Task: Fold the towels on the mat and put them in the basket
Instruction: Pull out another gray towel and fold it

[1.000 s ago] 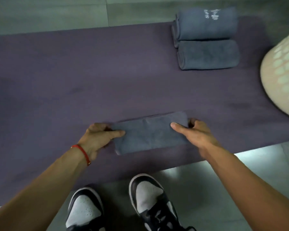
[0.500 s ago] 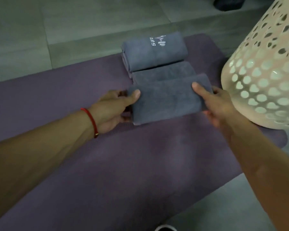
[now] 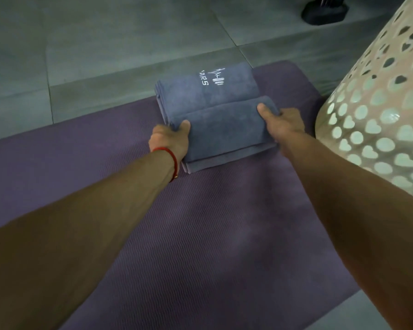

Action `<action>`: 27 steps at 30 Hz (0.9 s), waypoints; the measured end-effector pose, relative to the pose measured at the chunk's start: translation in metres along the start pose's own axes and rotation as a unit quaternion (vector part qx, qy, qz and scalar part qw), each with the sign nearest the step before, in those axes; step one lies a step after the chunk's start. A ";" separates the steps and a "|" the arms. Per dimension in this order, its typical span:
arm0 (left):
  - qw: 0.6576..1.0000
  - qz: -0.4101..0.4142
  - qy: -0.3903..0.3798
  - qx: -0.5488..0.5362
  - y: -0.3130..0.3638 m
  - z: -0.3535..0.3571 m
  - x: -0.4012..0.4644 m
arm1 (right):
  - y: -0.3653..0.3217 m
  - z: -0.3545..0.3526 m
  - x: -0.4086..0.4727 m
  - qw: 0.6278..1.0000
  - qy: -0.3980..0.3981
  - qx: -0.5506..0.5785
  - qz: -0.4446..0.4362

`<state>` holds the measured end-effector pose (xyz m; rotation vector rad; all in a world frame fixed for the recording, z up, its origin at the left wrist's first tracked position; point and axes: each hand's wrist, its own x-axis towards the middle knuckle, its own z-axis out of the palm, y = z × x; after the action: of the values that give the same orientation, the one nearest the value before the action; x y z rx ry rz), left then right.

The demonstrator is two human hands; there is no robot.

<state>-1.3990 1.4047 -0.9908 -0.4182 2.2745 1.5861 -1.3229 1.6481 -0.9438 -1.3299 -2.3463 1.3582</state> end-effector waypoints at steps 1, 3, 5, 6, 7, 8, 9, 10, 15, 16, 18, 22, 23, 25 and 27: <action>1.000 0.001 0.002 0.009 0.003 0.000 -0.003 | -0.001 -0.001 0.001 0.999 0.010 -0.035 -0.016; 1.000 0.000 0.008 0.023 0.010 0.000 -0.009 | -0.006 0.000 -0.001 0.992 0.042 -0.100 -0.070; 0.999 0.000 0.004 0.039 0.022 -0.003 -0.025 | -0.008 0.006 -0.011 0.967 0.098 -0.176 -0.155; 0.999 0.002 0.000 0.050 0.028 -0.003 -0.034 | -0.007 0.011 -0.021 0.946 0.124 -0.207 -0.215; 0.998 0.005 0.004 0.069 0.032 -0.002 -0.041 | -0.007 0.016 -0.031 0.918 0.135 -0.244 -0.282; 0.995 0.011 0.023 0.095 0.033 0.001 -0.046 | -0.006 0.022 -0.039 0.886 0.116 -0.292 -0.340; 0.989 0.029 0.054 0.131 0.033 0.003 -0.051 | -0.003 0.028 -0.043 0.856 0.075 -0.345 -0.378; 0.974 0.090 0.099 0.185 0.034 0.004 -0.059 | 0.000 0.032 -0.044 0.835 0.030 -0.388 -0.388; 0.699 0.497 0.049 0.512 0.023 0.013 -0.060 | 0.004 0.041 -0.030 0.827 -0.036 -0.435 -0.355; 0.700 0.471 0.021 0.536 0.019 0.015 -0.057 | 0.005 0.041 -0.028 0.834 -0.047 -0.423 -0.352; 0.718 0.418 0.000 0.557 0.006 0.018 -0.052 | 0.008 0.038 -0.024 0.848 -0.073 -0.396 -0.345; 0.723 0.406 -0.007 0.559 0.002 0.023 -0.052 | 0.016 0.034 -0.018 0.858 -0.065 -0.374 -0.346; 0.725 0.403 -0.007 0.558 0.003 0.023 -0.052 | 0.018 0.036 -0.018 0.857 -0.049 -0.375 -0.350; 0.729 0.396 -0.012 0.558 0.001 0.023 -0.053 | 0.020 0.039 -0.021 0.860 -0.025 -0.372 -0.348; 0.730 0.383 -0.024 0.565 0.001 0.023 -0.054 | 0.021 0.040 -0.021 0.859 -0.026 -0.385 -0.336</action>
<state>-1.3487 1.4292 -0.9740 0.9586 2.9664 0.0714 -1.3166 1.6111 -0.9773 -0.4003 -3.0786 0.2419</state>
